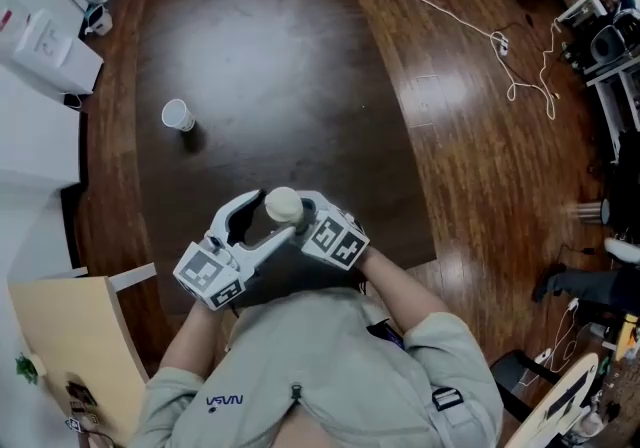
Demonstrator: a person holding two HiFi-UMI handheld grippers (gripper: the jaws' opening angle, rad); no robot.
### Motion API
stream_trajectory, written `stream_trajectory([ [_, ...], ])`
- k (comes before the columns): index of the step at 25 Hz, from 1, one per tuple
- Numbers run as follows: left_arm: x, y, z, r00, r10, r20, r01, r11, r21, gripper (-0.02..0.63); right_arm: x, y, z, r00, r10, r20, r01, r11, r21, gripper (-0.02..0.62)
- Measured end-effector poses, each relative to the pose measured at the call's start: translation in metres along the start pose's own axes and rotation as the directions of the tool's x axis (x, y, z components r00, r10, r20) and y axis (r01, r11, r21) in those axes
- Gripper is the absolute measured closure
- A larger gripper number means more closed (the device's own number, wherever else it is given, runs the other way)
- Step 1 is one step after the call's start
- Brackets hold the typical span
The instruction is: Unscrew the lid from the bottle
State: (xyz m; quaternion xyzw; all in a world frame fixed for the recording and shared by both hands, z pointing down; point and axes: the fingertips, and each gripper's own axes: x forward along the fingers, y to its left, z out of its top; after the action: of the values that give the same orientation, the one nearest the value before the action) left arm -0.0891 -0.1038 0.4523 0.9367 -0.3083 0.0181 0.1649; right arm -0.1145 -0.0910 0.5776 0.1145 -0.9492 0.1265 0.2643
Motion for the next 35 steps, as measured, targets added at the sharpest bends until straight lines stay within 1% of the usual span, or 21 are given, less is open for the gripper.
stream_trajectory([
  [4,0.002,-0.016,0.023,0.999,-0.045,0.028,0.045,0.999,0.014,0.264,-0.009,0.021,0.005,0.999,0.027,-0.032,-0.027,1.0,-0.016,0.292],
  [7,0.003,-0.024,0.033,0.998,-0.063,0.025,0.062,0.997,0.04,0.264,-0.017,0.034,0.012,0.998,0.035,-0.059,-0.036,0.999,-0.025,0.292],
  [10,0.003,-0.033,0.041,0.995,-0.1,0.025,0.099,0.994,0.044,0.269,-0.025,0.043,0.02,0.996,0.037,-0.084,-0.04,0.999,-0.035,0.292],
  [13,0.0,-0.042,0.052,0.987,-0.154,0.041,0.152,0.988,0.037,0.301,-0.032,0.049,0.03,0.994,0.043,-0.099,-0.047,0.998,-0.043,0.293],
  [20,-0.007,-0.055,0.068,0.965,-0.26,0.046,0.258,0.966,0.032,0.304,-0.047,0.059,0.04,0.988,0.087,-0.131,-0.097,0.993,-0.07,0.293],
  [22,-0.008,-0.058,0.069,0.956,-0.29,0.046,0.289,0.957,0.031,0.304,-0.049,0.062,0.04,0.984,0.113,-0.139,-0.124,0.989,-0.076,0.293],
  [24,-0.011,-0.062,0.07,0.942,-0.332,0.051,0.331,0.943,0.029,0.304,-0.05,0.068,0.04,0.977,0.162,-0.138,-0.174,0.982,-0.079,0.293],
  [27,-0.015,-0.073,0.071,0.906,-0.422,0.047,0.421,0.907,0.029,0.304,-0.055,0.083,0.039,0.95,0.28,-0.139,-0.292,0.953,-0.078,0.293],
  [28,-0.015,-0.076,0.071,0.895,-0.443,0.042,0.442,0.896,0.03,0.304,-0.056,0.087,0.038,0.941,0.307,-0.142,-0.32,0.944,-0.075,0.293],
  [29,-0.015,-0.077,0.07,0.89,-0.454,0.036,0.453,0.891,0.033,0.304,-0.057,0.088,0.037,0.937,0.318,-0.144,-0.331,0.941,-0.074,0.293],
  [30,-0.014,-0.078,0.069,0.89,-0.456,0.028,0.454,0.89,0.038,0.305,-0.057,0.088,0.037,0.938,0.315,-0.146,-0.328,0.942,-0.075,0.293],
  [32,-0.012,-0.077,0.068,0.897,-0.442,0.02,0.44,0.897,0.044,0.305,-0.056,0.084,0.035,0.944,0.294,-0.147,-0.307,0.949,-0.074,0.293],
  [33,-0.011,-0.075,0.068,0.904,-0.427,0.023,0.426,0.904,0.044,0.307,-0.055,0.082,0.036,0.949,0.281,-0.145,-0.293,0.954,-0.069,0.293],
  [35,-0.007,-0.069,0.07,0.926,-0.376,0.03,0.375,0.926,0.045,0.307,-0.053,0.073,0.037,0.962,0.234,-0.142,-0.243,0.968,-0.054,0.293],
])
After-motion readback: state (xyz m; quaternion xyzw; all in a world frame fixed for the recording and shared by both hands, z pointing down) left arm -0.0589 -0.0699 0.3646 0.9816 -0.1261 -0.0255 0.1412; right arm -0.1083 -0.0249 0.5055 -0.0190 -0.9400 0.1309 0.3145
